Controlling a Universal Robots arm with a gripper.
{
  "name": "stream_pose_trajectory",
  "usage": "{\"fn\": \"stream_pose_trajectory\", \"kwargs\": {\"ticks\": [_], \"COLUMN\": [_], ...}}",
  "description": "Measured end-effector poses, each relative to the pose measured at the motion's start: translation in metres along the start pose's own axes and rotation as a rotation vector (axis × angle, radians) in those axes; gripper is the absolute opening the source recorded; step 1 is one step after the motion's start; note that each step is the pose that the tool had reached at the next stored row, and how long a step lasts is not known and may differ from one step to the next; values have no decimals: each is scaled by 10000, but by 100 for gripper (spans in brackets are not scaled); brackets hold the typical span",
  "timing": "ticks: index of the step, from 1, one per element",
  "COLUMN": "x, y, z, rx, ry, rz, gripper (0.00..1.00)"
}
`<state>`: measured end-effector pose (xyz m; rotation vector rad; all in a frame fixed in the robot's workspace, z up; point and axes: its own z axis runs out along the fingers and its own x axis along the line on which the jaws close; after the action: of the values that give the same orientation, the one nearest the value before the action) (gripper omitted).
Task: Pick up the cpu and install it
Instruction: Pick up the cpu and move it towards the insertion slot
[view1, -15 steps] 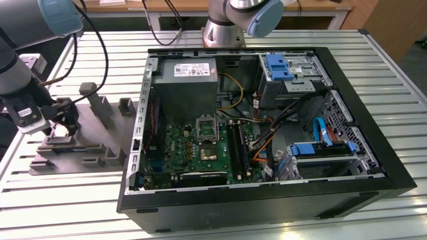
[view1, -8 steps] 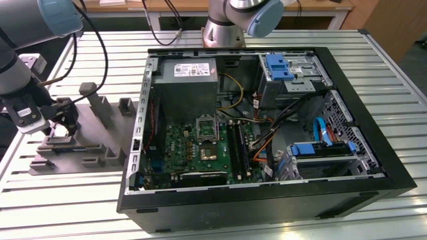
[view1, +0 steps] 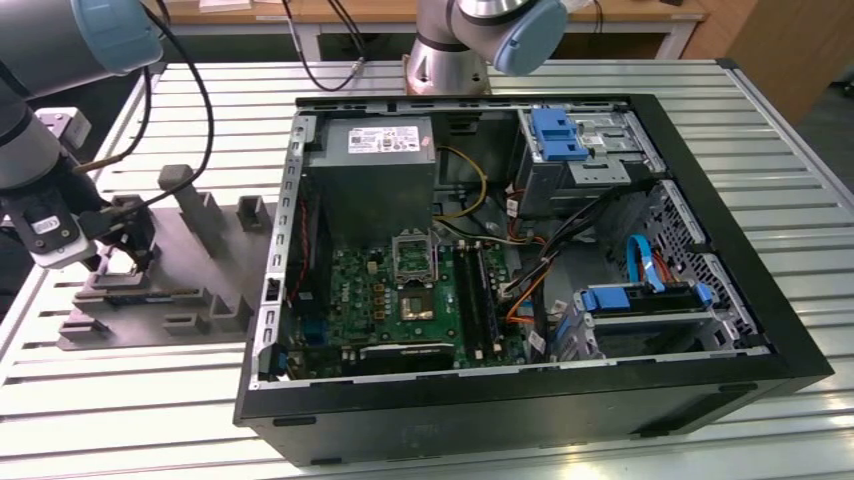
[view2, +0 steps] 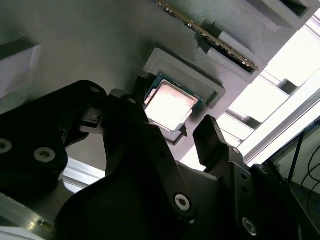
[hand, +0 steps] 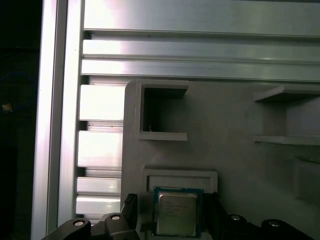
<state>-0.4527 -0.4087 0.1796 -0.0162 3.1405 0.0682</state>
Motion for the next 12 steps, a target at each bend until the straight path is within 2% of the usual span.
{"fn": "stream_pose_trajectory", "kwargs": {"ticks": [6,8,9,12], "x": [-2,-2,-2,-3], "y": [1,0,0,0], "z": [7,6,6,4], "rx": [-1,0,0,0], "ry": [-2,-1,0,0], "rz": [1,1,0,0], "gripper": [65,63,56,56]}}
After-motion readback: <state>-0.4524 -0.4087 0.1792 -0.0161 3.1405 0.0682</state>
